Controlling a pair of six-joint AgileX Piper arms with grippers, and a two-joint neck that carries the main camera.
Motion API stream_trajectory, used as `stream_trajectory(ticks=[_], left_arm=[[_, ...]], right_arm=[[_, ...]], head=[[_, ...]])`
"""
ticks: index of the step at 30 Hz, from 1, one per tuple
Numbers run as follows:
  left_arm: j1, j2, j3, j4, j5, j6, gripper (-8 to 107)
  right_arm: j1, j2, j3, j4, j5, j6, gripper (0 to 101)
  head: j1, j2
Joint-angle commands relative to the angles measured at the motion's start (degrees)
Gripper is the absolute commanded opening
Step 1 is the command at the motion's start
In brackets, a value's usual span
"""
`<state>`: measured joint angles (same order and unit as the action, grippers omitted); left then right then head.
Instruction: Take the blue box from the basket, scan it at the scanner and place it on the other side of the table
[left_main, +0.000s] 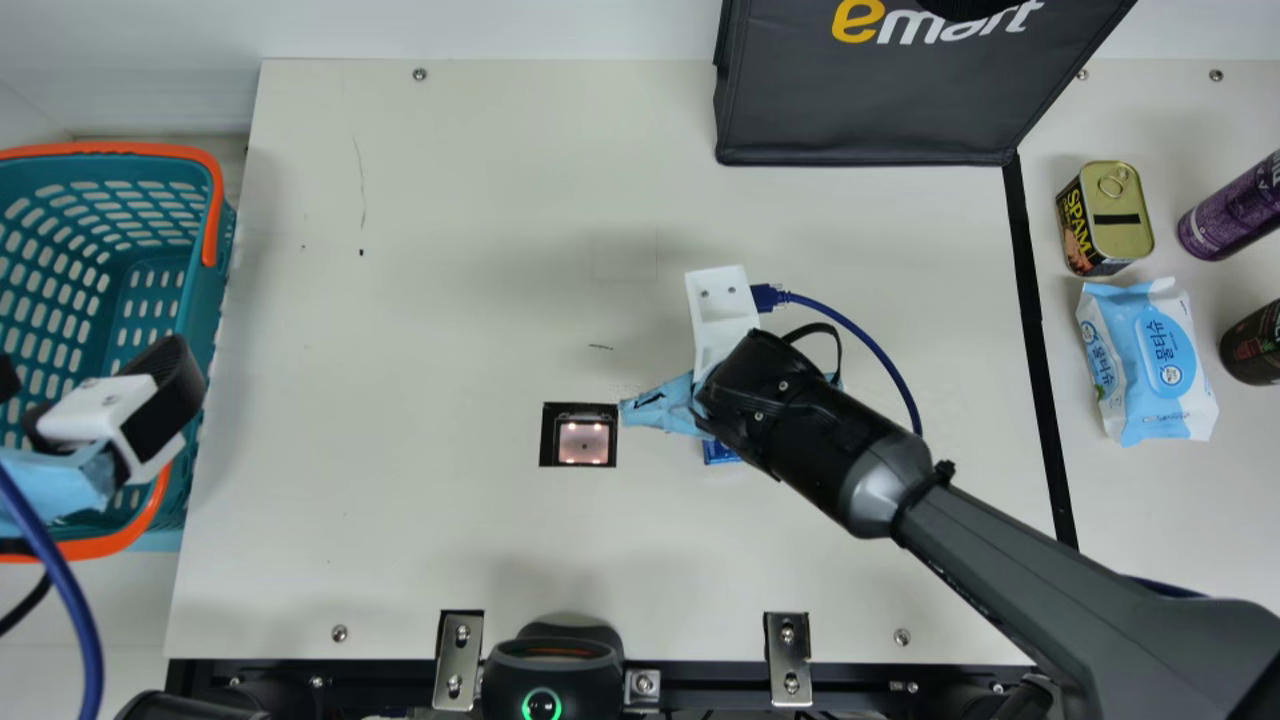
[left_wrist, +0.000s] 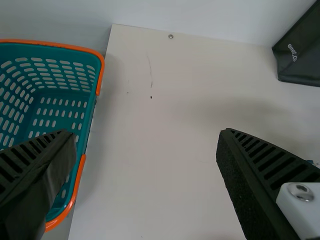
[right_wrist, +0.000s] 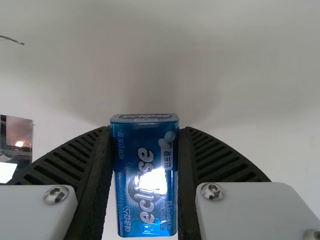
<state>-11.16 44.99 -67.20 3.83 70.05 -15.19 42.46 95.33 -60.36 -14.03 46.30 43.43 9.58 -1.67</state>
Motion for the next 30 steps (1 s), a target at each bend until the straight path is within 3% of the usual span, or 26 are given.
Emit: stream_trajectory(ticks=[1, 7, 17, 22, 30], left_arm=[[0.0, 0.0, 0.0, 0.0, 0.0, 0.0, 90], [0.0, 0.0, 0.0, 0.0, 0.0, 0.0, 90], [0.0, 0.0, 0.0, 0.0, 0.0, 0.0, 90], [0.0, 0.0, 0.0, 0.0, 0.0, 0.0, 90], [0.0, 0.0, 0.0, 0.0, 0.0, 0.0, 90]], right_arm=[[0.2, -0.2, -0.2, -0.1, 0.3, 0.0, 0], [0.5, -0.8, -0.7, 0.0, 1.1, -0.2, 0], [-1.0, -2.0, -0.6, 1.0, 1.6, -2.1, 0], [-4.9, -4.1, 0.9, 3.1, 1.0, -5.6, 0], [-15.1, -9.5, 4.0, 9.2, 0.0, -14.2, 0]], head=[[-1.7, 0.1], [-1.7, 0.1], [-1.7, -13.3], [-1.7, -19.9], [-1.7, -19.9]])
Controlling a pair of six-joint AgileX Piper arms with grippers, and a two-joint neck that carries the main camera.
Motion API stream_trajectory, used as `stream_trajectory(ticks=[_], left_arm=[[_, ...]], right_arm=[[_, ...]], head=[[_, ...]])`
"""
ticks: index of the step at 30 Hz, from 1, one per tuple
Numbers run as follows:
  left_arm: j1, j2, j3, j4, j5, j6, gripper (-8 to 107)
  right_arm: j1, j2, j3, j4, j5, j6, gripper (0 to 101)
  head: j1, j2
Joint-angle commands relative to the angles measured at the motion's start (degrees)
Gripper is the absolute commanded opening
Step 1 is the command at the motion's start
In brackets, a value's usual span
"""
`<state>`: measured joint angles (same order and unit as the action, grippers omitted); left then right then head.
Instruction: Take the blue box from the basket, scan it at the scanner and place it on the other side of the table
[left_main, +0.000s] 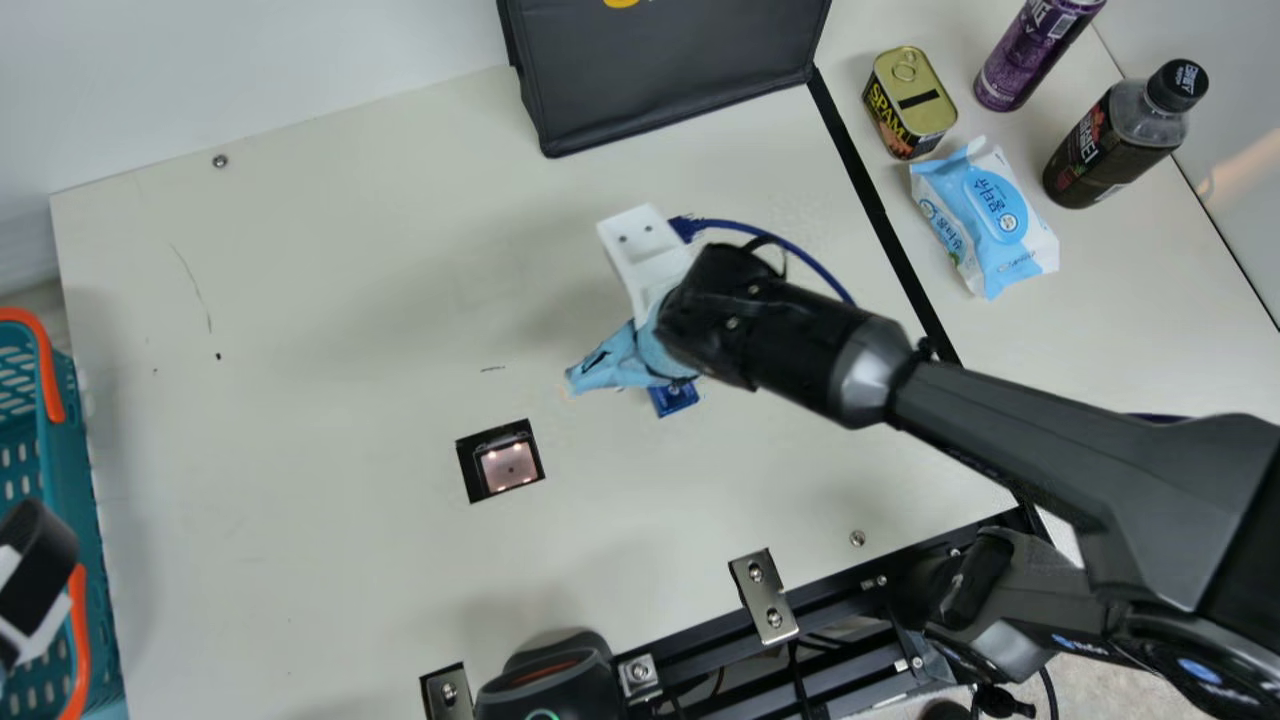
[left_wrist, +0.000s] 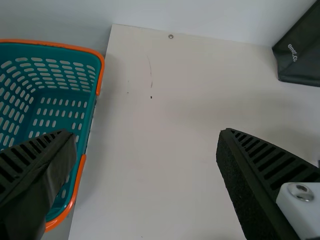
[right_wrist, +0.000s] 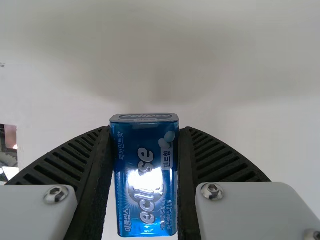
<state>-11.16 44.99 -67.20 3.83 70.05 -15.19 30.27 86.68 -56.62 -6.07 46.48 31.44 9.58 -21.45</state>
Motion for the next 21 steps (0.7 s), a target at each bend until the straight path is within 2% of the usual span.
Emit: stream_trajectory(ticks=[1, 12, 17, 21], left_arm=[[0.0, 0.0, 0.0, 0.0, 0.0, 0.0, 90], [0.0, 0.0, 0.0, 0.0, 0.0, 0.0, 90], [0.0, 0.0, 0.0, 0.0, 0.0, 0.0, 90], [0.0, 0.0, 0.0, 0.0, 0.0, 0.0, 90]], right_arm=[[-4.4, -1.6, 0.6, 2.1, -0.2, -3.4, 0], [-22.2, -8.7, 2.5, 12.9, 1.3, -18.3, 0], [-30.8, -10.3, 1.6, 17.4, 3.4, -24.7, 0], [-36.9, -10.5, 0.5, 18.7, 5.1, -28.4, 0]], head=[[-1.7, -0.1], [-1.7, -0.1], [-1.7, -0.1], [-1.7, -0.1]])
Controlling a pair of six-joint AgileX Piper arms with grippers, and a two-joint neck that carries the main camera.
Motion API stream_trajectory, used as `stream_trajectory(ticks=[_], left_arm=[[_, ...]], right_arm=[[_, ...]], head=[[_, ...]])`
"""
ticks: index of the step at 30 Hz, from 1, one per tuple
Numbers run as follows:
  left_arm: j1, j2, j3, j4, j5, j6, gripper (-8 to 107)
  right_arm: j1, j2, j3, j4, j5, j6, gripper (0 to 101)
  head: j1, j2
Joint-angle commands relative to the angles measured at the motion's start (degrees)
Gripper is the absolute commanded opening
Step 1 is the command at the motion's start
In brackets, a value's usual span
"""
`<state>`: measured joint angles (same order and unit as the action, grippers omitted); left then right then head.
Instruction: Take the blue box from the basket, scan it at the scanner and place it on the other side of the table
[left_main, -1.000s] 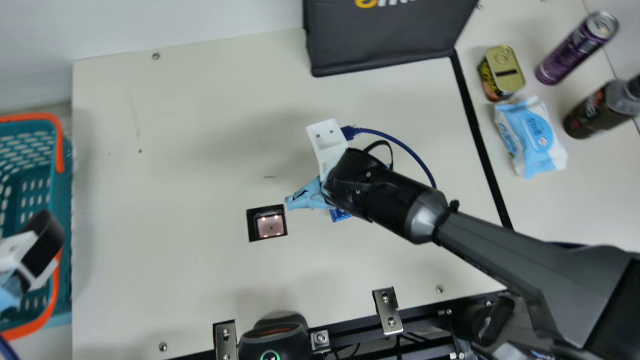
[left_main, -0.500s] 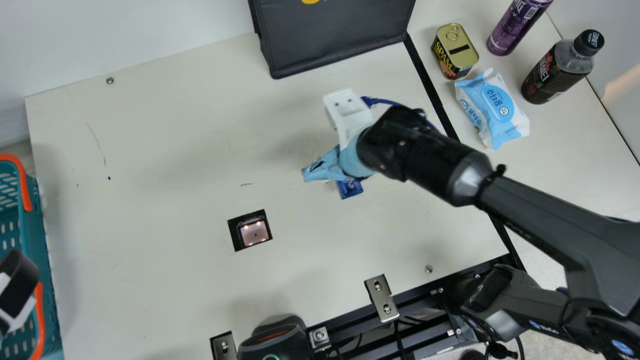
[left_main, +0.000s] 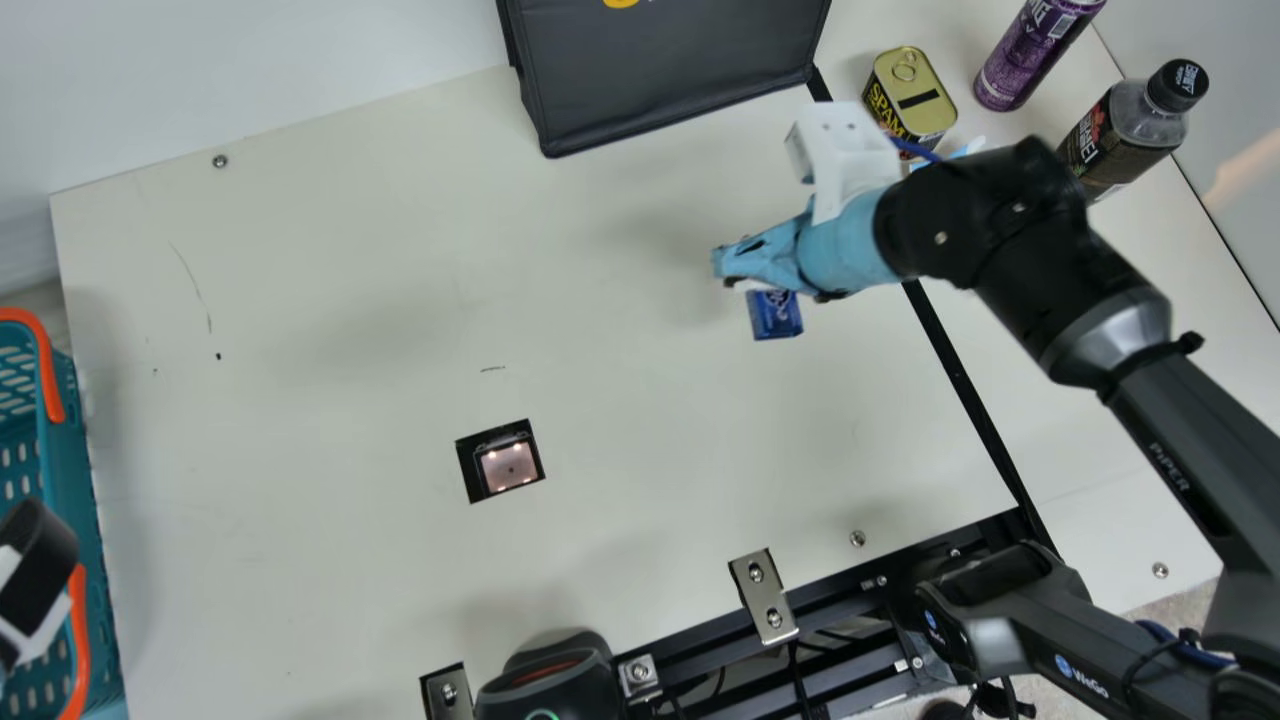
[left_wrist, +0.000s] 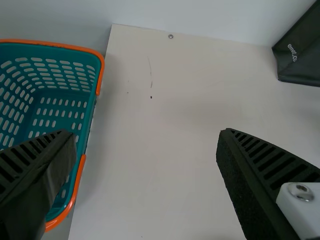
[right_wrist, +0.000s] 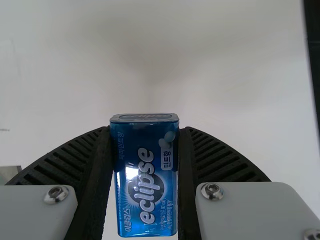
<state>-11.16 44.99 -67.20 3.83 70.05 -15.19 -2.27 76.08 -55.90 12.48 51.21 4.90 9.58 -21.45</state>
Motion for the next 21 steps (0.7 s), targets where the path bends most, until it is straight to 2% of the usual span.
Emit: stream_trajectory(ticks=[1, 11, 21], left_arm=[[0.0, 0.0, 0.0, 0.0, 0.0, 0.0, 90], [0.0, 0.0, 0.0, 0.0, 0.0, 0.0, 90], [0.0, 0.0, 0.0, 0.0, 0.0, 0.0, 90]], right_arm=[[-5.9, 0.1, -0.5, 0.2, 0.8, -2.6, 0], [-19.0, 0.3, -2.0, -0.4, 3.0, -9.8, 0], [-29.5, 0.7, -2.0, -2.5, 2.9, -17.1, 0]], head=[[-1.7, -0.1], [-1.7, -0.1], [-1.7, -0.1]])
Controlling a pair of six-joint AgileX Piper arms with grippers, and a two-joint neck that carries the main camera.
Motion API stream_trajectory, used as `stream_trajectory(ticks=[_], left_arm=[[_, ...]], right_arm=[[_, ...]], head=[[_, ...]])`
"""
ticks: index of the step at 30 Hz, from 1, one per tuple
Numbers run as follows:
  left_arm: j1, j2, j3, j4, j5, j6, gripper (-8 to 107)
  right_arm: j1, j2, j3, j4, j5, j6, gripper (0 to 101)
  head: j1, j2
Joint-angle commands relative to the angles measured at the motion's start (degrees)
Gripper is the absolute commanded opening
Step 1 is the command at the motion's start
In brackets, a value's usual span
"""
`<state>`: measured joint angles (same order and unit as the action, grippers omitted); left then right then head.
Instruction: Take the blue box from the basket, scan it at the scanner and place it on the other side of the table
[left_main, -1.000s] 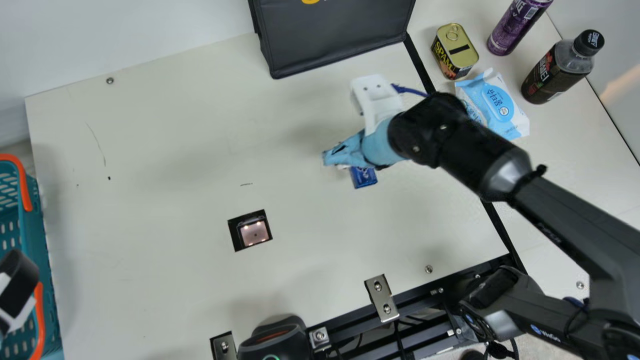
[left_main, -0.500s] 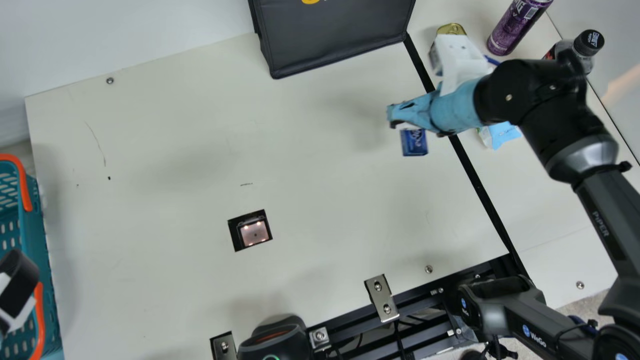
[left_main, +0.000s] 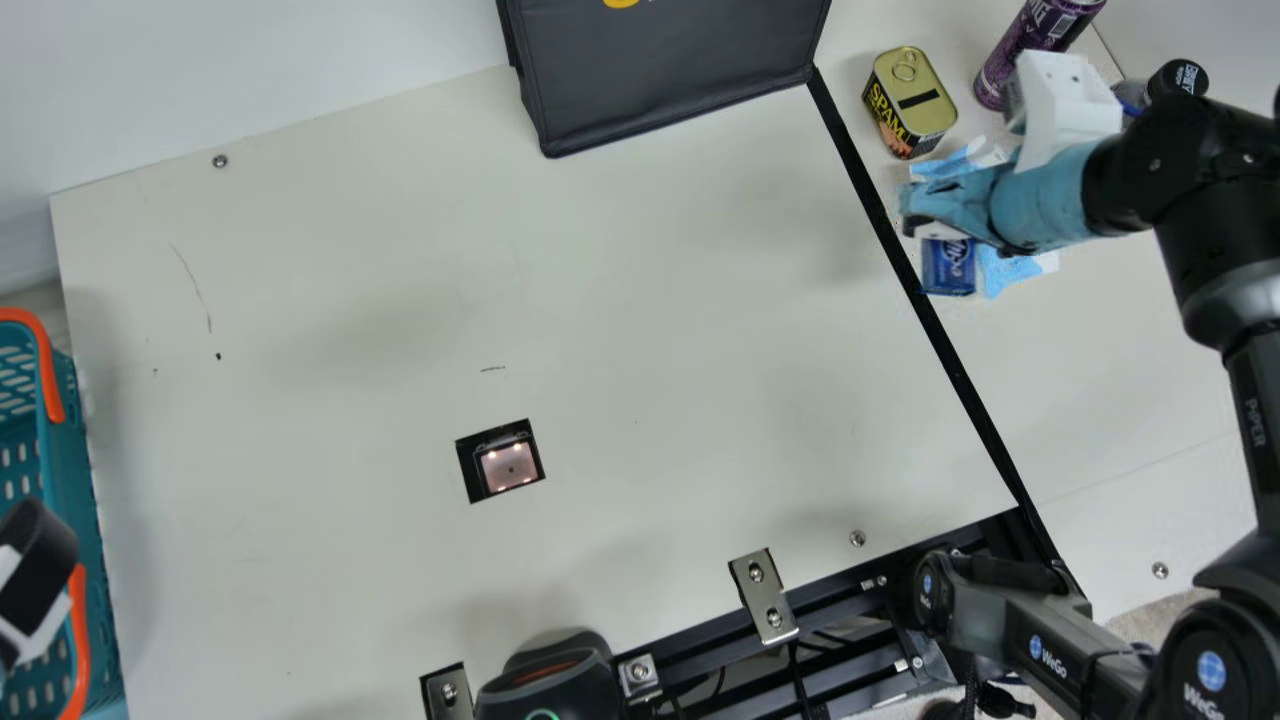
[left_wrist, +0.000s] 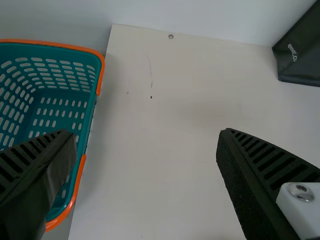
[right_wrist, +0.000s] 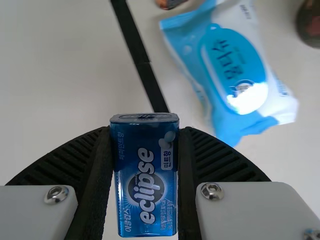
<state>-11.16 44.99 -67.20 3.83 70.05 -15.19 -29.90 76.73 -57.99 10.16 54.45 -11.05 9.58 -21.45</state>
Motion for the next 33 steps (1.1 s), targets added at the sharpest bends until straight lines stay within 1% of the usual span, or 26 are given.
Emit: stream_trajectory(ticks=[1, 9, 15, 22, 28, 33], left_arm=[[0.0, 0.0, 0.0, 0.0, 0.0, 0.0, 90], [0.0, 0.0, 0.0, 0.0, 0.0, 0.0, 90], [0.0, 0.0, 0.0, 0.0, 0.0, 0.0, 90], [0.0, 0.0, 0.0, 0.0, 0.0, 0.0, 90], [0.0, 0.0, 0.0, 0.0, 0.0, 0.0, 90], [0.0, 0.0, 0.0, 0.0, 0.0, 0.0, 90]], right_arm=[[-2.7, 0.1, 0.2, -0.4, -0.5, -2.0, 0], [-8.6, -0.1, 1.9, -1.6, -2.7, -9.9, 0], [-12.4, -0.8, 3.8, -1.2, -4.5, -17.9, 0], [-16.4, -2.0, 6.0, 1.2, -5.5, -29.2, 0], [-19.9, -2.9, 8.2, 4.0, -5.7, -39.5, 0], [-22.6, -3.4, 10.2, 6.2, -5.6, -46.8, 0]], head=[[-1.7, -0.1], [-1.7, -0.1], [-1.7, -0.1], [-1.7, -0.1], [-1.7, -0.1], [-1.7, -0.1]])
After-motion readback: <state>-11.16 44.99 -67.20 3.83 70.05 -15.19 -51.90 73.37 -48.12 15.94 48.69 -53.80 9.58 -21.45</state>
